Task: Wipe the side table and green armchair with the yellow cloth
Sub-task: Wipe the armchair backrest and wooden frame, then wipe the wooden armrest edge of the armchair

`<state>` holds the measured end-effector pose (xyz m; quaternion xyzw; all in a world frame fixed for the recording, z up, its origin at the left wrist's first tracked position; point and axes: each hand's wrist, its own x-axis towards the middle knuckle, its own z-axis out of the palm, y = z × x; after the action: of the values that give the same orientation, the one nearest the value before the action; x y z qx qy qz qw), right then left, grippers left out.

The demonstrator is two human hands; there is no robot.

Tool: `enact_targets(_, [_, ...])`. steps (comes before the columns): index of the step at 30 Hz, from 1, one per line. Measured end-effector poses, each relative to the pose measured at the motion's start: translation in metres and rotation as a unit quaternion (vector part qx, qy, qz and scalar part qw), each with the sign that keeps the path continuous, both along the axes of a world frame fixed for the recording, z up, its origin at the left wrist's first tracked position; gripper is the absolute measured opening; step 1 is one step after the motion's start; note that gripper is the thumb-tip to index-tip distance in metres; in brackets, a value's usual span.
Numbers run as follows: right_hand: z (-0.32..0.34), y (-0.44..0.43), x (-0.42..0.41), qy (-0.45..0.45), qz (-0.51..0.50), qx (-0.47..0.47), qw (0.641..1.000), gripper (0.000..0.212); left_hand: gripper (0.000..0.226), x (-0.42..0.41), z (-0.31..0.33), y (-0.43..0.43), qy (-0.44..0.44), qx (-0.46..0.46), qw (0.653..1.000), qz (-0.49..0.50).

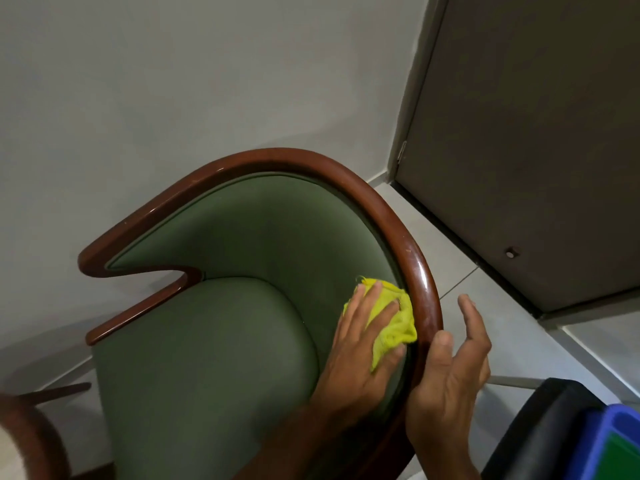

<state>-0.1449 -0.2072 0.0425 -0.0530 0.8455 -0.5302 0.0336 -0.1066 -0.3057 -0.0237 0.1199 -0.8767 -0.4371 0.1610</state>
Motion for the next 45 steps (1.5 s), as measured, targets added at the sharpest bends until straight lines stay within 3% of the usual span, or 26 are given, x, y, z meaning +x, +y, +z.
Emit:
enact_targets(4, [-0.002, 0.000, -0.001, 0.000, -0.009, -0.003, 1.000, 0.053, 0.062, -0.012, 0.001, -0.002, -0.026, 0.021, 0.999, 0.028])
enact_targets(8, [-0.002, 0.001, 0.000, -0.004, -0.010, -0.003, 1.000, 0.051, 0.069, -0.079, 0.025, -0.030, -0.053, 0.154, 0.956, 0.246])
enact_targets(10, [0.000, 0.002, 0.001, 0.000, -0.003, 0.002, 1.000, 0.051, 0.067, -0.098, 0.035, -0.048, -0.056, 0.175, 0.936, 0.301])
enact_targets(12, [-0.001, 0.002, 0.001, 0.003, 0.003, 0.005, 1.000, 0.050, 0.064, -0.096, 0.033, -0.048, -0.041, 0.148, 0.947, 0.282])
enact_targets(15, [-0.002, 0.003, 0.000, 0.021, 0.006, 0.004, 1.000, 0.049, 0.062, -0.058, 0.019, -0.019, -0.034, 0.096, 0.979, 0.176])
enact_targets(19, [0.000, 0.001, 0.002, 0.035, 0.001, -0.001, 0.999, 0.050, 0.056, 0.016, 0.013, 0.016, -0.100, 0.128, 0.985, 0.066])
enact_targets(22, [0.006, 0.000, 0.001, 0.046, 0.001, -0.003, 0.999, 0.051, 0.050, 0.074, 0.027, 0.027, -0.119, 0.096, 0.988, -0.030])
enact_targets(25, [0.013, 0.000, 0.011, 0.135, 0.056, 0.034, 0.989, 0.044, 0.040, 0.130, 0.047, 0.019, -0.113, 0.192, 0.975, -0.003])
enact_targets(26, [0.018, -0.002, 0.017, 0.172, 0.085, 0.052, 0.980, 0.038, 0.036, 0.143, 0.053, 0.011, -0.095, 0.266, 0.957, 0.072])
enact_targets(27, [0.022, -0.007, 0.028, 0.195, 0.120, 0.065, 0.971, 0.031, 0.027, 0.160, 0.056, 0.000, -0.072, 0.359, 0.914, 0.176])
enact_targets(29, [0.029, -0.027, 0.065, 0.185, 0.210, 0.076, 0.957, 0.018, 0.020, 0.198, 0.050, -0.030, -0.049, 0.500, 0.791, 0.350])
enact_targets(30, [0.031, -0.039, 0.088, 0.147, 0.260, 0.080, 0.951, 0.014, 0.028, 0.220, 0.046, -0.044, -0.042, 0.534, 0.751, 0.385])
enact_targets(32, [0.024, -0.057, 0.136, 0.036, 0.358, 0.108, 0.927, 0.028, 0.044, 0.261, 0.044, -0.058, -0.008, 0.583, 0.699, 0.413])
enact_targets(34, [0.013, -0.067, 0.186, -0.089, 0.424, 0.146, 0.890, 0.050, 0.054, 0.300, 0.045, -0.057, 0.026, 0.603, 0.677, 0.422])
enact_targets(38, [0.006, -0.055, 0.258, -0.317, 0.428, 0.054, 0.845, 0.046, 0.048, 0.354, 0.052, -0.036, 0.005, 0.556, 0.706, 0.439])
enact_targets(42, [0.019, -0.018, 0.288, -0.363, 0.382, -0.009, 0.850, 0.044, 0.037, 0.370, 0.064, -0.006, -0.050, 0.475, 0.756, 0.448])
enact_targets(45, [0.029, 0.017, 0.285, -0.393, 0.336, -0.066, 0.853, 0.054, 0.027, 0.355, 0.080, 0.023, -0.053, 0.419, 0.808, 0.412])
